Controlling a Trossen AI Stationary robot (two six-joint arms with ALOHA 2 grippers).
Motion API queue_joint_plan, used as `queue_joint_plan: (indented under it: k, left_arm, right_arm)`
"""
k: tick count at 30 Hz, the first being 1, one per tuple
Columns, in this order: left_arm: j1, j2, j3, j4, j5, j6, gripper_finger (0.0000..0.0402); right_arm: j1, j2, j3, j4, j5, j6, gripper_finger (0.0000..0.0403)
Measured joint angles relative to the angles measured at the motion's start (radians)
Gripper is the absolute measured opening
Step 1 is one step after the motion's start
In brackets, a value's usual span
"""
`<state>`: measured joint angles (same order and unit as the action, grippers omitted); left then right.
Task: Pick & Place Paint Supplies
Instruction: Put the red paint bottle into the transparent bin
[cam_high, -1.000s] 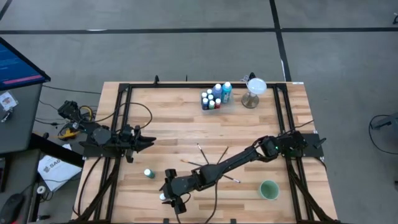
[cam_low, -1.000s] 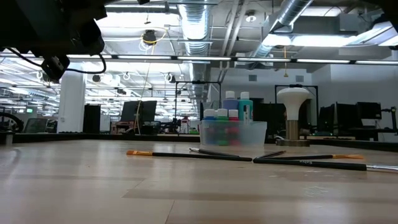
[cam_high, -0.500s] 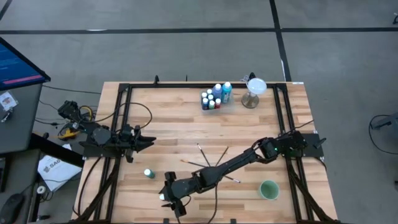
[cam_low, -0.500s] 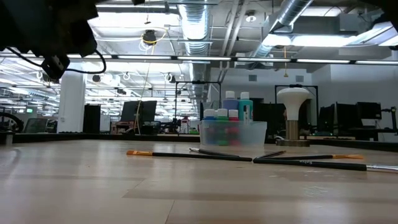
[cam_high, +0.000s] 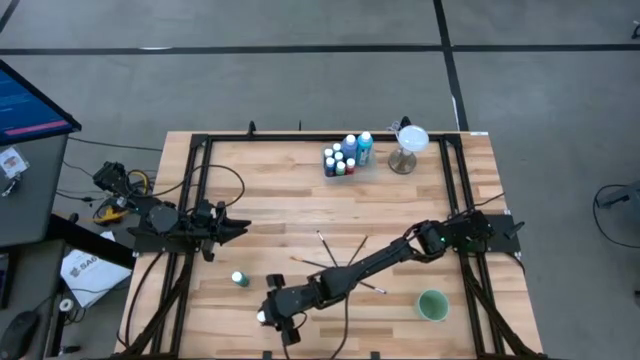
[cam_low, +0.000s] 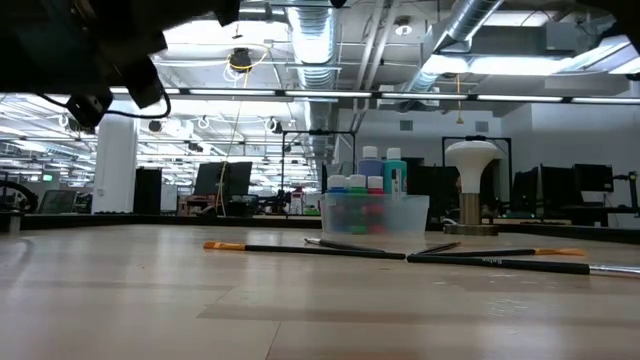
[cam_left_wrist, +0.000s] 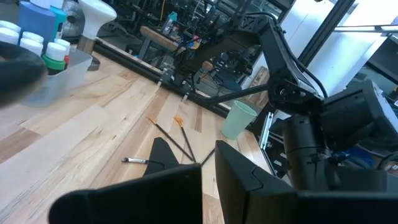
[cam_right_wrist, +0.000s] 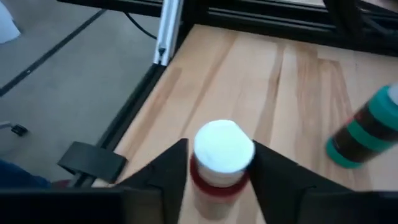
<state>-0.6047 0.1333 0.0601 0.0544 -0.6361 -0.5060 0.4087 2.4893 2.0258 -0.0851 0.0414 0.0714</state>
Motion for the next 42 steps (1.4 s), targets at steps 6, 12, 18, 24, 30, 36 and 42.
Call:
queue_joint_plan:
  k: [6, 12, 18, 24, 30, 36, 42]
  left_arm:
    - [0.0, 0.0, 0.0, 0.0, 0.0, 0.0, 0.0002]
    - [0.0, 0.0, 0.0, 0.0, 0.0, 0.0, 0.0002]
    - [0.0, 0.0, 0.0, 0.0, 0.003, 0.0, 0.0002]
    - [0.0, 0.0, 0.0, 0.0, 0.003, 0.0, 0.0002]
    - [0.0, 0.0, 0.0, 0.0, 0.003, 0.0, 0.0002]
    - [0.0, 0.0, 0.0, 0.008, -0.002, 0.0, 0.0002]
    - [0.0, 0.0, 0.0, 0.009, -0.001, 0.0, 0.0002]
  right_arm:
    - [-0.01, -0.004, 0.002, -0.039, -0.002, 0.086, 0.0102]
    - [-0.028, -0.026, -0.002, -0.061, -0.022, 0.127, 0.0102]
    - [-0.067, -0.157, -0.001, -0.121, -0.023, 0.053, 0.0102]
    - [-0.138, -0.328, -0.001, -0.299, -0.013, -0.059, 0.0102]
    - [-0.234, -0.537, 0.0, -0.557, 0.046, -0.14, 0.0102]
    - [-0.33, -0.7, 0.0, -0.827, 0.189, -0.153, 0.0102]
    - [-0.411, -0.858, -0.116, -0.973, 0.23, -0.118, 0.0102]
